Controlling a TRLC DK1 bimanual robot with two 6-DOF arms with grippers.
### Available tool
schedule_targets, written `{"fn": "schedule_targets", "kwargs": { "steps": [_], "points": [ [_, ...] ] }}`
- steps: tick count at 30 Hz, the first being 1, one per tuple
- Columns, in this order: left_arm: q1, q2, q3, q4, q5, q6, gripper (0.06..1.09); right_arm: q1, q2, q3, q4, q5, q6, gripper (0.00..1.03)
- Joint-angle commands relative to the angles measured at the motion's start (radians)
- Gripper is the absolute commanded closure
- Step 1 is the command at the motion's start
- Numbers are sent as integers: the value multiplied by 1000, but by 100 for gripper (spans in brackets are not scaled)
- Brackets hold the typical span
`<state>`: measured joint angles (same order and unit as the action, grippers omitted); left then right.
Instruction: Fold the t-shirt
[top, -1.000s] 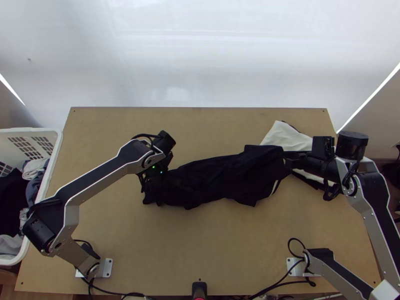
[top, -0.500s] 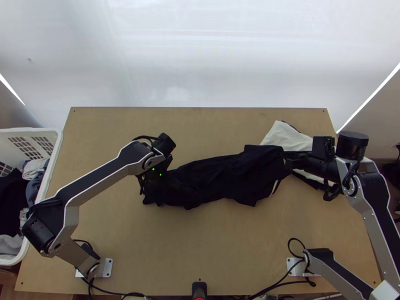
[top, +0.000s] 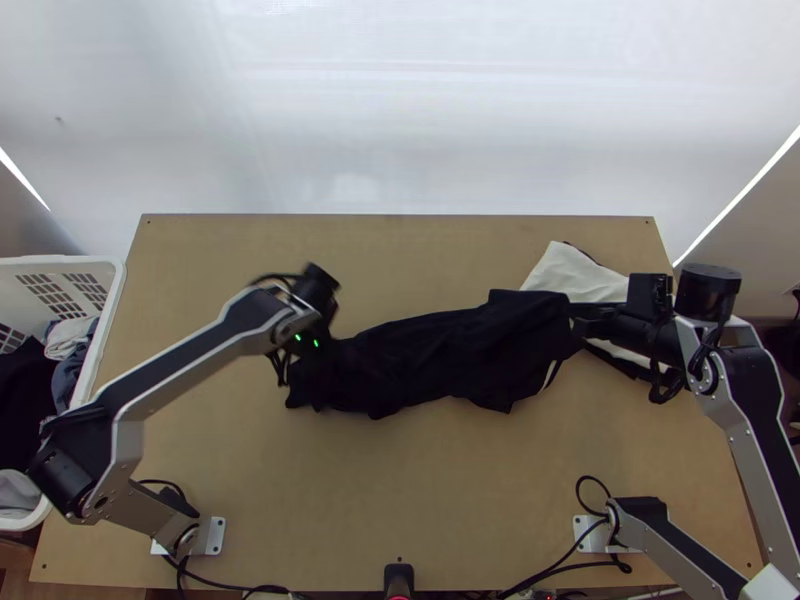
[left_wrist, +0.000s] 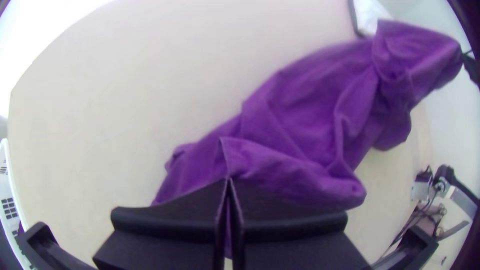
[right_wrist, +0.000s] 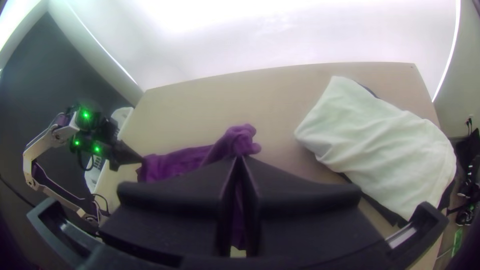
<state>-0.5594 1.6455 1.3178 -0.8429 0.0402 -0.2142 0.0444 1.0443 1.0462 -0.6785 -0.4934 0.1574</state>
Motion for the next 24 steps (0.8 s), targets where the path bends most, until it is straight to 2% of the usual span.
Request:
{"fn": "schedule_targets", "kwargs": {
  "steps": [1,7,13,16,20,24],
  "points": [
    [165,-70,141,33,6,-105,105,-17,37,48,-13,32,14,100],
    [383,-125,291,71,-2,-202,105,-15,247,256,-145,159,33,100],
    [532,-182,394,194,-13,-214,105,0,537,726,-411,177,34,100],
    [587,-213,413,274,-14,-254,105,15,645,968,-486,181,30,100],
    [622,-236,457,286,-14,-278,105,37,715,1210,-517,179,24,100],
    [627,-322,448,315,-14,-324,105,55,654,1253,-474,177,-4,100]
  ]
}}
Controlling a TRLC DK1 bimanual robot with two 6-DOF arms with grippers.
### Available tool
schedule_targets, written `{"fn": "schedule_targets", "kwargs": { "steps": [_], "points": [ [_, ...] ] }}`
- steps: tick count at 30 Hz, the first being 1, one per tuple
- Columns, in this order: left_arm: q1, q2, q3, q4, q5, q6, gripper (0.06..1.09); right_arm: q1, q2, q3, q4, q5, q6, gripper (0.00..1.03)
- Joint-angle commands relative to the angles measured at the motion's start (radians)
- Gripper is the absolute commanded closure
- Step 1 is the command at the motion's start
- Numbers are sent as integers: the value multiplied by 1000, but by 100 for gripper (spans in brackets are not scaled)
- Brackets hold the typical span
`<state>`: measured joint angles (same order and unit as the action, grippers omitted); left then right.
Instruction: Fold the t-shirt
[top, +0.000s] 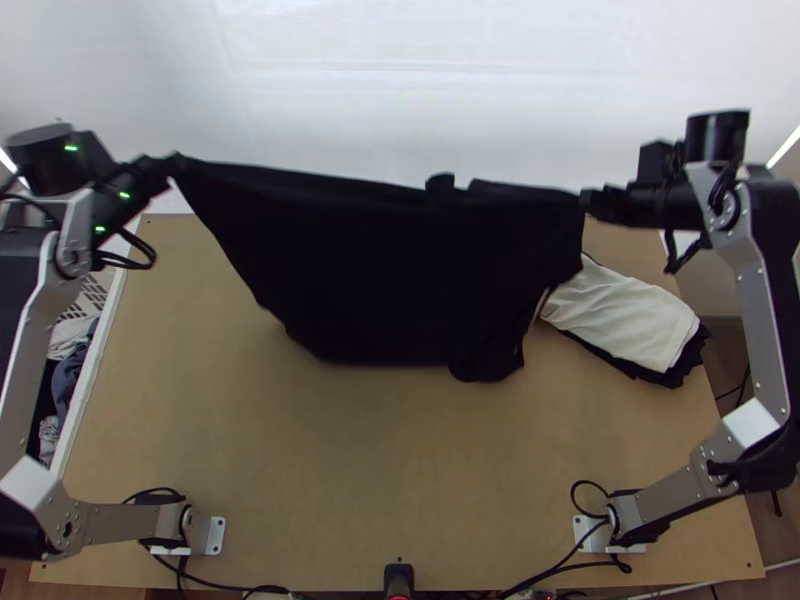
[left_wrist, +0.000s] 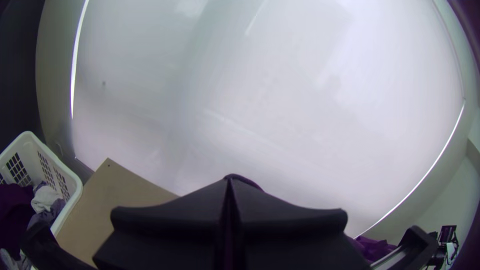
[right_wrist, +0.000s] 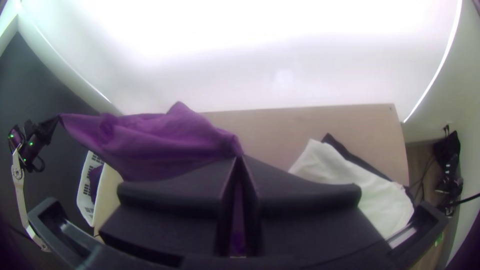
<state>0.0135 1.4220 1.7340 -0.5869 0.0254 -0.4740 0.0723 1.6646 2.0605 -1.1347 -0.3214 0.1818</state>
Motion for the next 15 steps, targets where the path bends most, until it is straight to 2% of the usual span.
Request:
{"fn": "schedule_targets", "kwargs": {
  "steps": [1,5,9,12,15],
  "points": [
    [54,-126,27,65,1,-77,105,27,-3,231,1,5,-36,100],
    [82,-259,-24,121,1,-106,105,23,-193,194,135,1,-47,100],
    [94,-460,-126,206,1,-104,105,15,-368,188,161,1,-62,100],
    [94,-609,-162,131,2,-121,105,35,-523,127,73,-2,-100,100],
    [94,-721,-182,29,2,-126,105,67,-661,70,-43,-4,-99,100]
  ]
}}
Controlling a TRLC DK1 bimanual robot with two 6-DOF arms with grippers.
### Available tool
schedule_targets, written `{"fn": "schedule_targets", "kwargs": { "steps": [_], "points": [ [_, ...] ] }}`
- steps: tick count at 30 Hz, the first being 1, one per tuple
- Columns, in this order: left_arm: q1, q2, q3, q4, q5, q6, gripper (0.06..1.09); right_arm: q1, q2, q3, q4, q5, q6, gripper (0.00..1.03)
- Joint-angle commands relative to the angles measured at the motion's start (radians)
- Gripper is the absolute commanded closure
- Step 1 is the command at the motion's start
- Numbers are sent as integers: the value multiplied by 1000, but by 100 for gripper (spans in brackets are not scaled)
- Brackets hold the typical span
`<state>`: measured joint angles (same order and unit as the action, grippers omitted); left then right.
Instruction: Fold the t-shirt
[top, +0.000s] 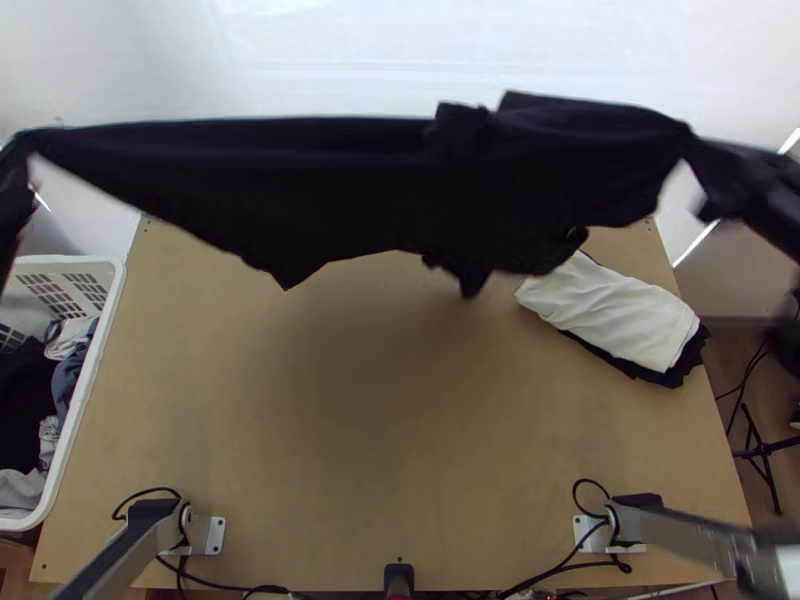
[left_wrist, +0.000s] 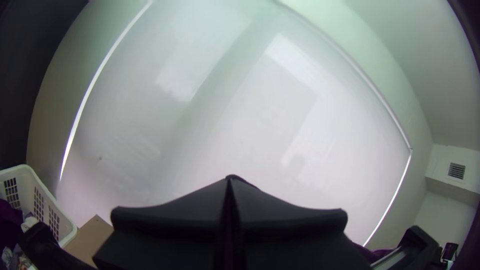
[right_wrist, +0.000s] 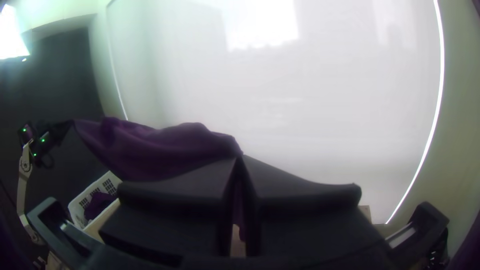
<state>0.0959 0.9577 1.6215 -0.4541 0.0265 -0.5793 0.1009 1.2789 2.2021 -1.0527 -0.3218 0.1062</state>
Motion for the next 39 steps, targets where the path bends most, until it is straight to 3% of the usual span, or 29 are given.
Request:
{"fn": "schedule_targets", "kwargs": {
  "steps": [1,6,16,21,25,27,33,39],
  "points": [
    [15,-287,-69,-132,1,-21,105,39,-308,-70,-170,-3,-23,100],
    [13,-382,-97,-232,27,-28,105,40,-368,16,-351,1,-20,100],
    [21,-381,-106,-267,47,-50,105,37,-378,-13,-351,17,-17,100],
    [22,-370,-242,-307,99,-50,105,28,-423,-412,-251,12,-13,100],
    [11,-373,-482,-324,179,-5,105,45,-458,-756,-116,10,29,100],
    [-16,-372,-609,-305,154,47,105,59,-464,-871,-40,12,36,100],
    [-105,-287,-789,-175,99,182,105,66,-382,-990,137,12,23,100],
    [-165,-71,-775,38,62,190,105,66,-220,-999,278,12,-10,100]
  ]
}}
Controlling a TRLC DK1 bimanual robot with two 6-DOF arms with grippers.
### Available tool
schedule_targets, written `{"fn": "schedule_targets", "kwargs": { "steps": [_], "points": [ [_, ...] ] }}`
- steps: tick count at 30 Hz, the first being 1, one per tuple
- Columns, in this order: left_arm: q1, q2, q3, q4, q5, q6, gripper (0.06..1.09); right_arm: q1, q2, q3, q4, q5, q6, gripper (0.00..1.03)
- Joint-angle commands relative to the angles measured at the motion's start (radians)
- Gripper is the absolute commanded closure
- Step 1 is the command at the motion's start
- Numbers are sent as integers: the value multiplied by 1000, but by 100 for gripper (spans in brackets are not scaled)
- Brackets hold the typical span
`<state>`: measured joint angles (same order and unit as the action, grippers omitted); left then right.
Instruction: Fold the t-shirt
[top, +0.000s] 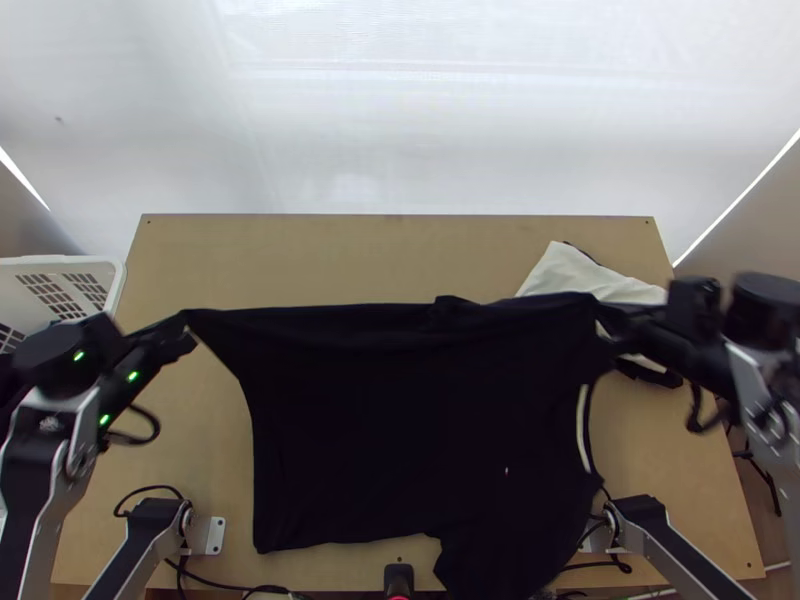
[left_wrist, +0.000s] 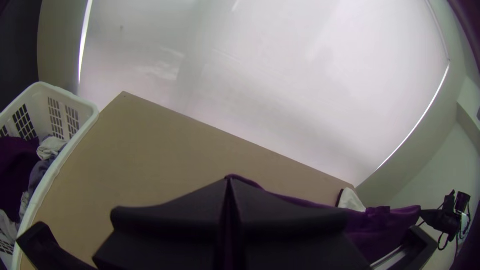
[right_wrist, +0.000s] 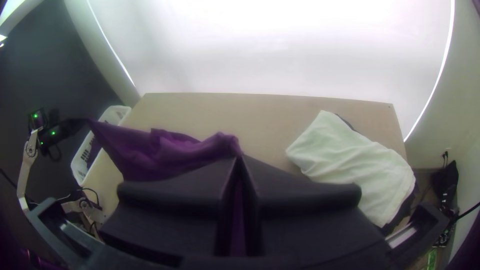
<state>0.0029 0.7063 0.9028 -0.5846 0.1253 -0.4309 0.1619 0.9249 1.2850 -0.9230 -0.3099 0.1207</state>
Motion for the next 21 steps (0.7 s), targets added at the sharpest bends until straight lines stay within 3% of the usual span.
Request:
{"fn": "schedule_targets", "kwargs": {
  "steps": [1,11,21],
  "points": [
    [-80,225,-45,204,-47,41,105,7,161,-82,173,0,-24,100],
    [-73,694,62,445,-49,84,105,16,539,23,388,2,-46,100],
    [14,999,239,509,-49,86,105,-5,836,220,420,2,-95,100]
  ]
}}
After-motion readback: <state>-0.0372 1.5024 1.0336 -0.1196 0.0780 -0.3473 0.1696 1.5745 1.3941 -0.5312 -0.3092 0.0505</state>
